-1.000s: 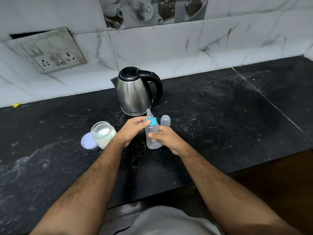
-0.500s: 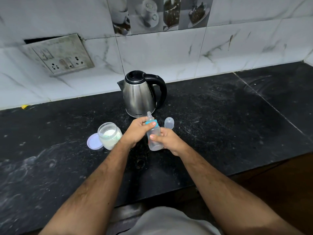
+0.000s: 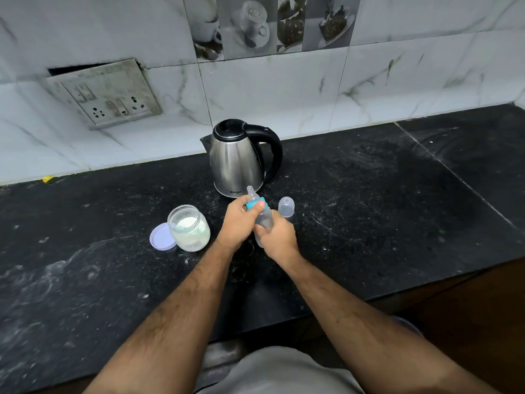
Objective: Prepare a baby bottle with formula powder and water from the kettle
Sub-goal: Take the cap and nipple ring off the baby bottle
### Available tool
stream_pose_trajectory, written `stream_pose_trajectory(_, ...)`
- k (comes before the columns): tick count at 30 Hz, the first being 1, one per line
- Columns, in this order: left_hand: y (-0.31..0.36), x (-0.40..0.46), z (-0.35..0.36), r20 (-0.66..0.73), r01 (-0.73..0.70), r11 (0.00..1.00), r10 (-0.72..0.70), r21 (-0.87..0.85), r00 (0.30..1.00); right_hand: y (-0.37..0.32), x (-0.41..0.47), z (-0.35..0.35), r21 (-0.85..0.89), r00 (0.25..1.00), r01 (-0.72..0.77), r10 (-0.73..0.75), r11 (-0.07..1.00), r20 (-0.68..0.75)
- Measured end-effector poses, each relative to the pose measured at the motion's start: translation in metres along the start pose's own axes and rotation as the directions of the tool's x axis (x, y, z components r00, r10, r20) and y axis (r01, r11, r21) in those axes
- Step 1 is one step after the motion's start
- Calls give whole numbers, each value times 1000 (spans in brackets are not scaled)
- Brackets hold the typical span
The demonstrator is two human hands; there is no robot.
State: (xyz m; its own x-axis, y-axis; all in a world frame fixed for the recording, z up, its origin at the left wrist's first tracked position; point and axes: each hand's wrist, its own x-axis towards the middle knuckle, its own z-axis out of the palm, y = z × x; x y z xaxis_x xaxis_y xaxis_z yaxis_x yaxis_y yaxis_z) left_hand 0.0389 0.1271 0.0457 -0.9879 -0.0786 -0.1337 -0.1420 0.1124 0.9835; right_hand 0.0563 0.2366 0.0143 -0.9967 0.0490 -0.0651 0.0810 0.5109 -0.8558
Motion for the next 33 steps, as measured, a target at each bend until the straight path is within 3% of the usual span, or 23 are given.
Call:
stream_pose_trajectory(3, 0, -2, 12, -122, 25, 998, -19, 50, 992, -2, -3, 7, -148, 990, 35, -54, 988, -127)
stream_pose_trajectory(6, 1, -5, 20, -239, 64, 995, -45, 74, 970, -1, -2, 7, -207, 987, 60, -89, 976, -133)
stream_pose_trajectory(8, 2, -1, 15, -159, 84, 996, -85, -14, 984, 4, 3, 1, -150, 998, 33, -41, 988, -50)
stream_pose_trajectory(11, 7, 6, 0, 28, 76, 995, -75, -63, 997, 8, 11, -13, 128, 991, -64, 48, 990, 126)
stream_pose_trajectory(14, 8, 12, -15, 208, 105, 989, -82, -105, 975, 5, 12, -30, 341, 952, -121, 11, 932, 306)
stream_pose_trajectory(17, 2, 14, -27, 346, 174, 980, -131, -94, 929, 1, 8, -42, 391, 852, -228, -12, 892, 524)
stream_pose_trajectory(19, -1, 12, -28, 368, 185, 977, -134, -108, 920, -1, 5, -46, 385, 825, -244, -17, 890, 564)
stream_pose_trajectory(25, -1, 5, -15, 233, 85, 993, -63, -86, 970, 5, -3, -27, 344, 943, -100, -22, 934, 332)
stream_pose_trajectory(30, -3, -3, 6, -8, 67, 996, -67, -58, 998, -3, -15, -16, -56, 998, -50, 51, 997, 20)
stream_pose_trajectory(33, -2, -5, 11, -82, 76, 996, -80, -53, 993, -6, -15, -17, -4, 997, -55, 56, 998, 52)
